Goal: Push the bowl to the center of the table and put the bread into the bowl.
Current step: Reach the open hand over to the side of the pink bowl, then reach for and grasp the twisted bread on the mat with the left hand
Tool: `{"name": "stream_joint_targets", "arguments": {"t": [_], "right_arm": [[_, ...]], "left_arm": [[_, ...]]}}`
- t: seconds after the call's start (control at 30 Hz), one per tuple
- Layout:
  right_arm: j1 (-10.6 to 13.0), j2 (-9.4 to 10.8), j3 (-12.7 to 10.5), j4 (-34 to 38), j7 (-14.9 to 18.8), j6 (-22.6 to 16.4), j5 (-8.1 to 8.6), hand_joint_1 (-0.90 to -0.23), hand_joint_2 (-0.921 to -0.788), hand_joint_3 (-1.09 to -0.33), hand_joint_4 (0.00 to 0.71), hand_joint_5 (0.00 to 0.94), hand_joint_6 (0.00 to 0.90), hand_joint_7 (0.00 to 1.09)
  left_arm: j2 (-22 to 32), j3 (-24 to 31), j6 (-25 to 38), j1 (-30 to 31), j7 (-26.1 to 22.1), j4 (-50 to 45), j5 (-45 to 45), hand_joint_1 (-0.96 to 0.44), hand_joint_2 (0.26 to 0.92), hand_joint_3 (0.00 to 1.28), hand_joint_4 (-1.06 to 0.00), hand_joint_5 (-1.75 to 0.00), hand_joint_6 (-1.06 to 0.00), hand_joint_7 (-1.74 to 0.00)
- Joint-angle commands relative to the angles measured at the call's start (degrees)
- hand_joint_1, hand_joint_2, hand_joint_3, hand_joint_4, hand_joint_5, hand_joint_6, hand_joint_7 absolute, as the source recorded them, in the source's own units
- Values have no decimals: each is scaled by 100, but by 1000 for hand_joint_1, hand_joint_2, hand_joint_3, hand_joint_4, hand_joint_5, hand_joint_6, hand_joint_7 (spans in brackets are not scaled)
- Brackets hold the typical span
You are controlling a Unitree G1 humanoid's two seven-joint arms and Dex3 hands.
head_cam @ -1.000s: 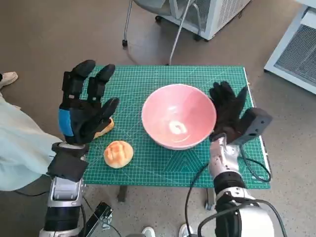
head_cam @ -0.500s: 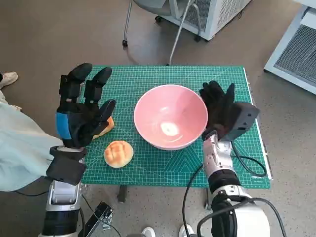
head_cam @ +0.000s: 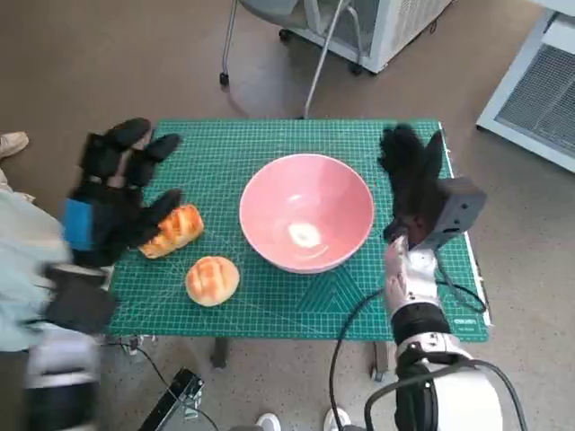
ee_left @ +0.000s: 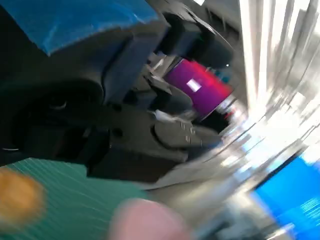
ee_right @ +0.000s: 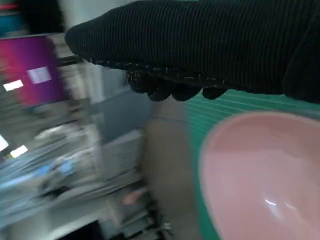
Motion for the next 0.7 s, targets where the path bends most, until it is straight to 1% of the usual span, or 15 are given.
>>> {"name": "stream_joint_targets", "arguments": {"t": [0.03, 0.1, 0.23, 0.33, 0.47, 0.57, 0.7], "right_arm": [[164, -35, 228, -373, 636, -690, -11, -448, -916, -661, 440, 18, 203, 725], [238, -64, 311, -561, 928, -977, 34, -439, -913, -653, 437, 16, 201, 724], [335, -140, 439, -787, 1315, -1423, 62, -429, -910, -644, 433, 12, 201, 729], [416, -176, 541, -970, 1486, -1759, 44, -427, -917, -621, 429, 8, 199, 753], [485, -156, 622, -1115, 1535, -1903, 48, -431, -920, -612, 429, 7, 198, 766], [554, -120, 693, -1252, 1535, -1950, 41, -442, -921, -612, 430, 7, 199, 773], [633, -99, 797, -1394, 1432, -1980, -44, -443, -921, -616, 430, 7, 199, 778]], "left_arm": [[930, 127, -223, -203, -461, 253, 185, 28, 914, 112, -348, -183, -243, -560], [1236, 90, -339, -310, -611, 459, 261, 29, 915, 92, -362, -136, -256, -529], [1719, -104, -619, -533, -819, 920, 506, 43, 914, 56, -389, -64, -304, -434], [2086, -393, -891, -763, -1010, 1337, 825, 72, 908, 25, -384, -18, -366, -290], [2330, -731, -1169, -1048, -1136, 1719, 1138, 110, 899, 9, -366, -5, -402, -183], [2461, -1014, -1191, -1252, -1321, 1851, 1369, 130, 885, 3, -330, -1, -389, -131], [2538, -1301, -1081, -1437, -1524, 1840, 1659, 129, 868, 1, -254, 0, -337, -75]]}}
